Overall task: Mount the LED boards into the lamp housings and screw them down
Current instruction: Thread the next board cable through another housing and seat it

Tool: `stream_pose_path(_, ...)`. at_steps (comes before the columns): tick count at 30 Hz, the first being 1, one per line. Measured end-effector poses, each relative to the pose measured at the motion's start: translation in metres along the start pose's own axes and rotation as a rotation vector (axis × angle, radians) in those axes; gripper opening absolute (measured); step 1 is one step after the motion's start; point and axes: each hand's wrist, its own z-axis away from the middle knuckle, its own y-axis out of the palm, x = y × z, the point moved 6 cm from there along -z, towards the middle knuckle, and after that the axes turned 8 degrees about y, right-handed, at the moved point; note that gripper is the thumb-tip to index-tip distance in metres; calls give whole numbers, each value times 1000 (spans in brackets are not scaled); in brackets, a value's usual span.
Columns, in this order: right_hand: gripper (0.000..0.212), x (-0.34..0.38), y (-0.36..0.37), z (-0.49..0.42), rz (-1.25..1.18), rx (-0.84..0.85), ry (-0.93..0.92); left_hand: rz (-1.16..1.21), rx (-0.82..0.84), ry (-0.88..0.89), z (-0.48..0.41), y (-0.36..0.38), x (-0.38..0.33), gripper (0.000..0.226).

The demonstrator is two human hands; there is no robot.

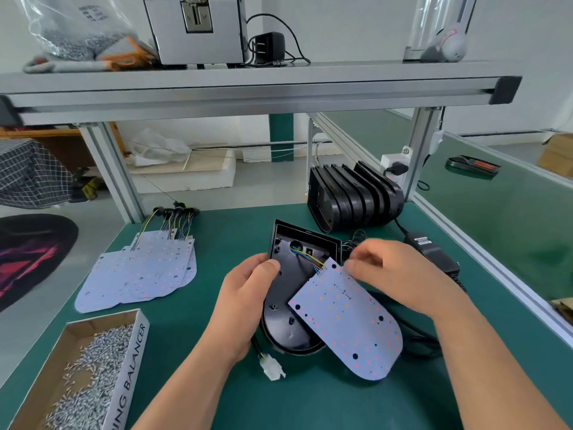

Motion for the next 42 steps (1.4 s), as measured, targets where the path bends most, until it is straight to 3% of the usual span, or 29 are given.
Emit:
stream_pose_path(6, 18, 5, 12, 4, -363, 202, -23, 37, -91, 16, -1, -7, 2, 57)
stream_pose_path(9, 21, 9, 18, 4, -613, 181, 13, 21, -56, 45, 0, -3, 1, 51)
stream_pose_path(16, 25, 14, 38, 4, -906, 96, 103, 83, -46, 37, 0, -3, 3, 40)
stream_pose_path(19, 24, 18, 40, 6, -896, 57, 63, 78, -25, 0, -4, -10, 4, 46)
stream_pose_path(23, 26, 22, 40, 8, -884, 85, 14, -20, 106, -9, -5, -11, 5, 37)
stream_pose_path(34, 22, 20, 42, 6, -884, 70, 15, 75, -120, -42, -4, -10, 10, 30)
stream_pose_path(39, 20, 18, 44, 6, -890, -13, 22, -20, -90, -43, -2, -7, 14, 31)
stream_pose_path(42, 21, 18, 40, 8, -737, -141, 5, -68, -37, -8, -2, -2, 11, 26)
